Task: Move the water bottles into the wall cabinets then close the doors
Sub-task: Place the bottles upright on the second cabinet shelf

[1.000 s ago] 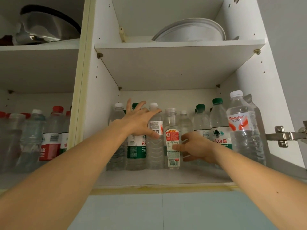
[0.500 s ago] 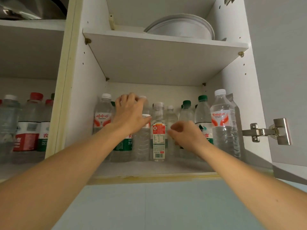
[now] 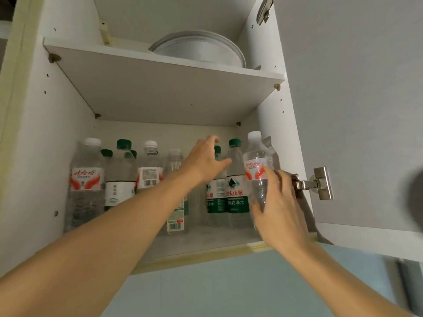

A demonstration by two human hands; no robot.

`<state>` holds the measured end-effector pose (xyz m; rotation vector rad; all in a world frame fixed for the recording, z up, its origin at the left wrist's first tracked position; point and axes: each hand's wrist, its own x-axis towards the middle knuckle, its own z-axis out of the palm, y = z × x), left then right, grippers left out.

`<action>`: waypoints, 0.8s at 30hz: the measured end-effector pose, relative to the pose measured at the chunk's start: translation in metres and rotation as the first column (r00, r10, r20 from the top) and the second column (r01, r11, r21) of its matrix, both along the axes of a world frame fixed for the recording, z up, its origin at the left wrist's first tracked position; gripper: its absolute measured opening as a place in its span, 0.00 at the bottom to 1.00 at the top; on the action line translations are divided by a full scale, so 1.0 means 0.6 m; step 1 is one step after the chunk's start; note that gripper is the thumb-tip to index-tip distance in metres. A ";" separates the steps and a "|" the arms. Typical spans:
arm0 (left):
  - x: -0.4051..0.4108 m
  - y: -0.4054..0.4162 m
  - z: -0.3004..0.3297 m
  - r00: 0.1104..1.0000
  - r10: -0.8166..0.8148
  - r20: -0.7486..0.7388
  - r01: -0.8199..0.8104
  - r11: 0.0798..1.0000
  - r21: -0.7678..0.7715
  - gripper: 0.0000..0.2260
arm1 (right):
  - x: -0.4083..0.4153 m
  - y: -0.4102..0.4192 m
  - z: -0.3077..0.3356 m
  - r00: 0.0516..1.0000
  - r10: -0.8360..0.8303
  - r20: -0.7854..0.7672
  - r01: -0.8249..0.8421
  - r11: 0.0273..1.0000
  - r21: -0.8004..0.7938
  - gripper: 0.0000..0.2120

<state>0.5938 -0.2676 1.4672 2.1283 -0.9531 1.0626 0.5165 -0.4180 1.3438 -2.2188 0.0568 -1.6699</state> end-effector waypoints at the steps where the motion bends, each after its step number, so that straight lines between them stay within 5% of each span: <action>1: 0.011 -0.010 0.004 0.998 0.000 -0.058 -0.001 0.999 -0.032 0.32 | 0.003 -0.001 -0.001 1.000 -0.007 0.008 0.007 1.000 0.007 0.36; 6: 0.063 -0.037 0.029 0.944 -0.066 -0.324 0.000 0.980 -0.200 0.37 | 0.006 -0.013 -0.007 1.000 0.024 0.003 -0.024 0.999 0.030 0.37; 13: 0.106 -0.046 0.061 0.897 -0.198 -0.396 0.089 0.957 -0.275 0.20 | 0.014 -0.017 -0.013 0.999 0.034 0.027 -0.035 0.999 0.027 0.37; 19: 0.115 -0.040 0.067 0.941 -0.130 -0.313 0.039 0.959 -0.279 0.15 | 0.017 -0.021 -0.016 0.998 0.034 0.046 -0.036 0.999 0.027 0.38; 24: 0.087 -0.024 0.081 0.981 0.178 -0.081 -0.181 0.983 -0.030 0.13 | 0.018 -0.020 -0.013 0.999 0.032 0.039 -0.033 0.999 0.027 0.40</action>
